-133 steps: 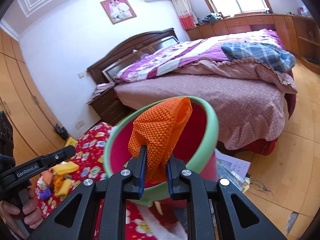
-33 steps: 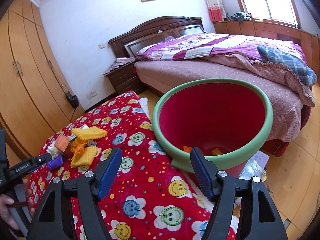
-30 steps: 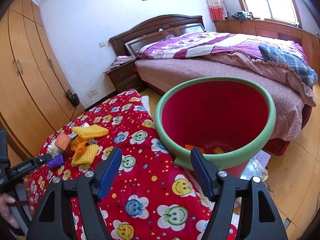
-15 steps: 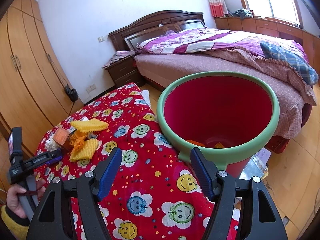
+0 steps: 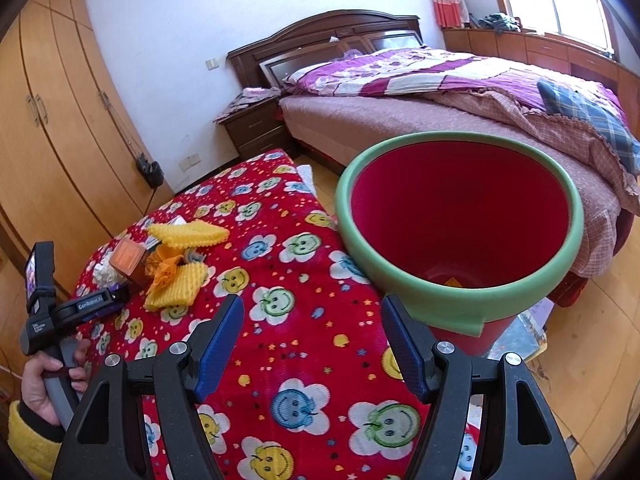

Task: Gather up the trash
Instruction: 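Grasp the purple plastic bag with the left gripper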

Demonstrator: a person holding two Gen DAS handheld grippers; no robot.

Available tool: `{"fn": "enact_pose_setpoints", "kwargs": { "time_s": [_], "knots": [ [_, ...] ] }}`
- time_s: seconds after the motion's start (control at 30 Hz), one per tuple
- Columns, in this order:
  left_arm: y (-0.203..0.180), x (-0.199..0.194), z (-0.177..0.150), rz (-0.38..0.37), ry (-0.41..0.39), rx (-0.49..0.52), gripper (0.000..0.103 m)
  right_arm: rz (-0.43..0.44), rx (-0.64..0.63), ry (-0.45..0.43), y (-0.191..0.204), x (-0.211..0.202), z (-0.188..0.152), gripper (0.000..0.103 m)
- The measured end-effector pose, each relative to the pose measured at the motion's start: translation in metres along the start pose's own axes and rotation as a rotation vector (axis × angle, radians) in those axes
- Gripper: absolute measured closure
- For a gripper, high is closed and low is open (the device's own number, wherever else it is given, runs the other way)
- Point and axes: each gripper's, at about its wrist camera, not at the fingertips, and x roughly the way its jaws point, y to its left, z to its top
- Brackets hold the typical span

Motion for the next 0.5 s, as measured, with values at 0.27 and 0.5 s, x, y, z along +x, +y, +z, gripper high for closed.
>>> {"fn": "enact_pose_setpoints", "kwargs": {
  "time_s": [0.27, 0.5],
  "knots": [
    [0.005, -0.033, -0.012, -0.072, -0.035, 0.009, 0.034, 0.036, -0.043, 0.018, 0.019, 0.007, 0.006, 0.031],
    [0.005, -0.054, -0.016, -0.070, -0.093, 0.011, 0.034, 0.089, -0.092, 0.043, 0.049, 0.021, 0.014, 0.031]
  ]
}}
